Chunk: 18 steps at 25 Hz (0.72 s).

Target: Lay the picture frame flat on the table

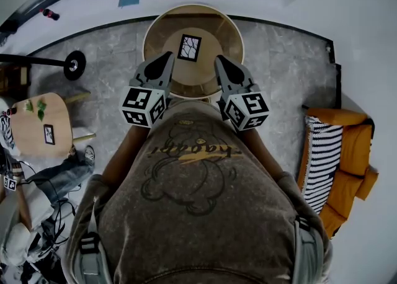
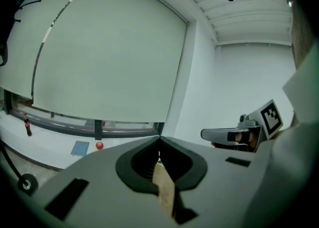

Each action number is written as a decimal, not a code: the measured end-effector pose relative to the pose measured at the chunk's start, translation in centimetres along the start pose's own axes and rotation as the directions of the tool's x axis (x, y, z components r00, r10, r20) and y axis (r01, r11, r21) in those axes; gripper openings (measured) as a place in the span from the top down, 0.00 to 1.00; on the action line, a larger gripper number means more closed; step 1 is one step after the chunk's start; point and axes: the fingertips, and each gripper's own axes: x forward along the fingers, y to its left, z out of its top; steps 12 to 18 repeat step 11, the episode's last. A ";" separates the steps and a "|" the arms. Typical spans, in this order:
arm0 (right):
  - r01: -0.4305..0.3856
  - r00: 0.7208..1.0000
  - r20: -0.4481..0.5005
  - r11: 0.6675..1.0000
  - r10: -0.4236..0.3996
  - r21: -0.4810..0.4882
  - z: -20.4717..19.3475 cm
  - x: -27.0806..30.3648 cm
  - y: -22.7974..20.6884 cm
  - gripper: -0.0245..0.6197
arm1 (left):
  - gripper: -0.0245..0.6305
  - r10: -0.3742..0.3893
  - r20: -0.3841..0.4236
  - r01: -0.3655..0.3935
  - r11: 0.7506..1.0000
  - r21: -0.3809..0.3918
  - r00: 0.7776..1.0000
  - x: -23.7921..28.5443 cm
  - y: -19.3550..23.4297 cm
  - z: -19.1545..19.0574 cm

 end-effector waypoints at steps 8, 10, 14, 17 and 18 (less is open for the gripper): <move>0.001 1.000 -0.001 1.000 -0.001 0.002 -0.1 -0.1 0.5 0.93 | 0.94 0.005 0.001 -0.005 1.000 -0.007 1.000 -0.6 0.2 -0.1; 0.000 1.000 -0.002 1.000 0.000 0.005 -0.1 -0.1 0.4 0.93 | 0.94 0.007 -0.003 -0.007 1.000 -0.008 1.000 -0.5 0.2 -0.2; 0.000 1.000 -0.002 1.000 0.000 0.006 -0.1 -0.1 0.3 0.93 | 0.94 0.009 -0.005 -0.009 1.000 -0.008 1.000 -0.5 0.2 -0.3; 0.000 1.000 -0.002 1.000 0.000 0.006 -0.1 -0.1 0.3 0.93 | 0.94 0.009 -0.005 -0.009 1.000 -0.008 1.000 -0.5 0.2 -0.3; 0.000 1.000 -0.002 1.000 0.000 0.006 -0.1 -0.1 0.3 0.93 | 0.94 0.009 -0.005 -0.009 1.000 -0.008 1.000 -0.5 0.2 -0.3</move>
